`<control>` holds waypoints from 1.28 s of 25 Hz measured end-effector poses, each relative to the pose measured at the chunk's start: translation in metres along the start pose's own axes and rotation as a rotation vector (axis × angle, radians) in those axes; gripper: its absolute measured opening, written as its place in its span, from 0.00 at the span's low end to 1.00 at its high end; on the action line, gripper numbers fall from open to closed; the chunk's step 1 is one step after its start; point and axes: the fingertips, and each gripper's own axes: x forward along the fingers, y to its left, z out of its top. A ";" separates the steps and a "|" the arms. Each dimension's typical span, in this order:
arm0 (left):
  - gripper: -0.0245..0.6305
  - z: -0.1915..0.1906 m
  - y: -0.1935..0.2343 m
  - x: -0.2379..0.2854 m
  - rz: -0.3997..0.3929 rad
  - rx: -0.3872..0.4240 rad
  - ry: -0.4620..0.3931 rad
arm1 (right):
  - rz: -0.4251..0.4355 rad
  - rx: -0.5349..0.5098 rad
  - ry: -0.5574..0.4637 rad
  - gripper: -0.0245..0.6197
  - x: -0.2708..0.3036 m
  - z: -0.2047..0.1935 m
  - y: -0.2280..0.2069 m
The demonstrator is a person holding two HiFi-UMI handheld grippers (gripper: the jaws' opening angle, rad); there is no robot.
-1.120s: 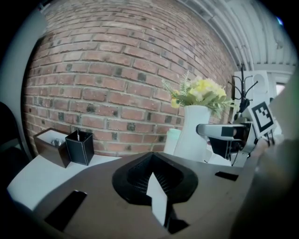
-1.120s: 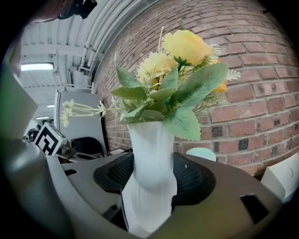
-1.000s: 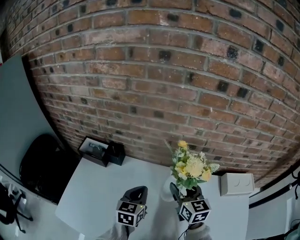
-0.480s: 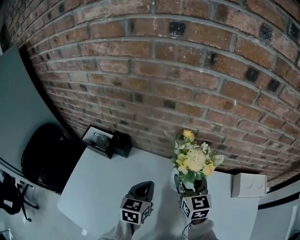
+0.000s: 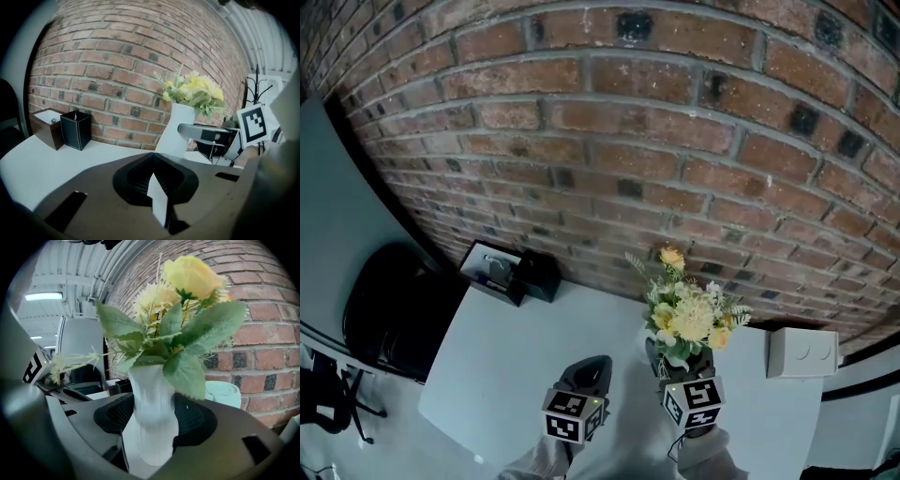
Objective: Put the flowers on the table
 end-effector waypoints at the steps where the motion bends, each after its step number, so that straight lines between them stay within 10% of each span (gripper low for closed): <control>1: 0.05 0.000 0.000 -0.001 -0.001 -0.002 -0.001 | 0.005 0.006 0.013 0.44 0.000 0.000 0.000; 32: 0.05 -0.011 -0.006 -0.042 0.020 -0.029 -0.011 | -0.093 0.046 0.062 0.44 -0.017 -0.012 -0.002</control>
